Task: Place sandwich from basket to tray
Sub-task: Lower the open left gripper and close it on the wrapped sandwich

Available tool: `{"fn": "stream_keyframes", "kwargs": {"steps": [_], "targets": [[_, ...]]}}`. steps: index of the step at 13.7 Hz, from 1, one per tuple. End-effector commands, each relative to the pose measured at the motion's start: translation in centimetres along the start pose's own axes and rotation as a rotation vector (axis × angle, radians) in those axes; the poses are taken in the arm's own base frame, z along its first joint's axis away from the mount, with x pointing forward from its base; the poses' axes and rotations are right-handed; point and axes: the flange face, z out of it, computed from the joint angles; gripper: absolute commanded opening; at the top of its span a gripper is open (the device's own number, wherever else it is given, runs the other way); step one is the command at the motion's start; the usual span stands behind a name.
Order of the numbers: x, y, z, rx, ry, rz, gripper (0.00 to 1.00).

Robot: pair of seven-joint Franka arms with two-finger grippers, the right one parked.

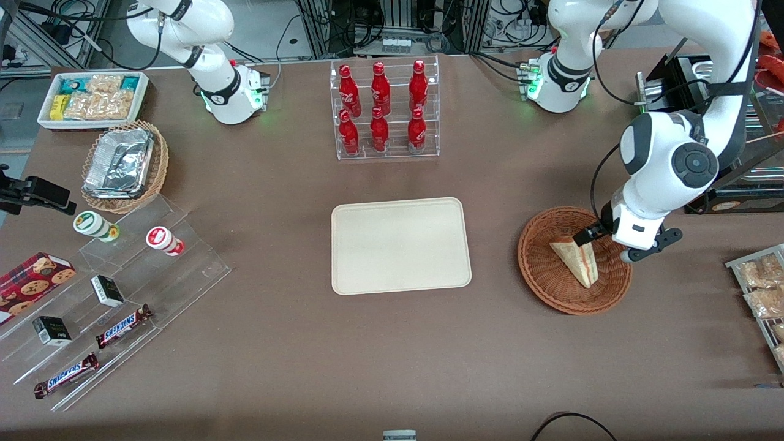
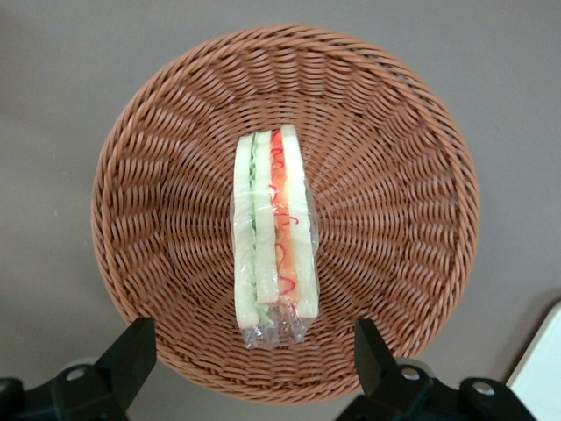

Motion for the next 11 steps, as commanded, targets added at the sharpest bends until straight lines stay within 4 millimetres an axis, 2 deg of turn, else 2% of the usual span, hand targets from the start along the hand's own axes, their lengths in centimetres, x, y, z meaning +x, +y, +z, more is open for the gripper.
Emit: {"fn": "stream_keyframes", "kwargs": {"steps": [1, 11], "targets": [[-0.3, 0.6, 0.9, 0.003, 0.008, -0.09, 1.0], [0.5, 1.0, 6.0, -0.002, -0.014, -0.091, 1.0]]}}
